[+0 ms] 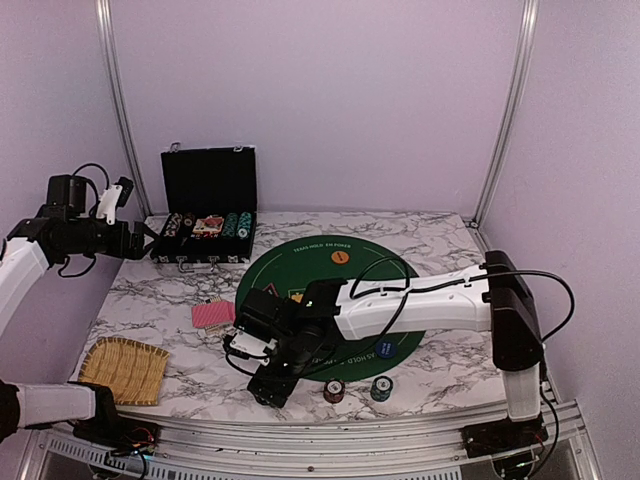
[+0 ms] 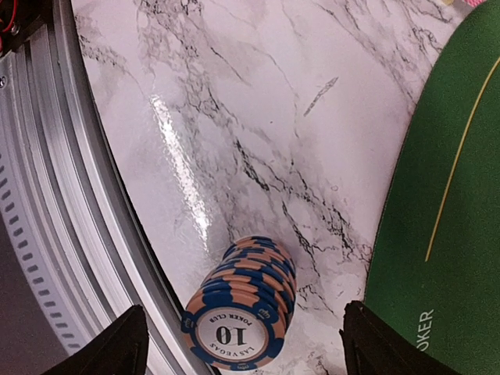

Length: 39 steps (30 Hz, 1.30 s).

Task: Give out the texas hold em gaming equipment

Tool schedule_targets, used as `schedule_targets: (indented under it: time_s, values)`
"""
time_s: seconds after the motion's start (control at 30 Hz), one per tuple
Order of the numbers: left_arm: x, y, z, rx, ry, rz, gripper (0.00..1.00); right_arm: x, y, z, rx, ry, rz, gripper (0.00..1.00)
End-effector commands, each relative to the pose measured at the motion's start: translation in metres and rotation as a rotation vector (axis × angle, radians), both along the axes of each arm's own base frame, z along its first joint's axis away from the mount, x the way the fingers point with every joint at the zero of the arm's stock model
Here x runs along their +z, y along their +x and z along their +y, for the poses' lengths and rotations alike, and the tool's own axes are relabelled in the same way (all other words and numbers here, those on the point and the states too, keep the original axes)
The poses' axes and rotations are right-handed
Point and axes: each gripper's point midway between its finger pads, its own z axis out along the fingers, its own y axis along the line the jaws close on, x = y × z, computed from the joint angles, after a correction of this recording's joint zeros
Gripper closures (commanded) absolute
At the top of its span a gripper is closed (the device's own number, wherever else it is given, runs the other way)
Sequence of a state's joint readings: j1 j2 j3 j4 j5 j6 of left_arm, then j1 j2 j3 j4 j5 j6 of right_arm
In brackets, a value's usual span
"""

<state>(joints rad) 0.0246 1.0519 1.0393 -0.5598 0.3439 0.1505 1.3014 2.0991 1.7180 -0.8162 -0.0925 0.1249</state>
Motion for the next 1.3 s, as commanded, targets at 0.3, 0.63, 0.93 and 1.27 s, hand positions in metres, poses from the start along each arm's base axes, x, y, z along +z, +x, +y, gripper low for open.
schedule_targets:
  time_s: [0.3,0.63,0.93,1.27]
  values:
    - [0.016,-0.004,-0.002,-0.020,0.005,-0.029,0.01,-0.010,0.003,0.011,0.014,0.007,-0.001,0.25]
    - [0.014,-0.004,-0.001,-0.020,0.007,-0.025,0.01,-0.012,0.003,0.013,0.017,0.010,0.002,0.41]
    - [0.013,-0.005,-0.002,-0.022,0.006,-0.022,0.01,-0.005,0.001,0.013,0.018,0.026,0.007,0.53]
    - [0.014,-0.006,-0.002,-0.026,0.007,-0.024,0.01,-0.001,0.000,0.014,0.021,0.030,0.010,0.66]
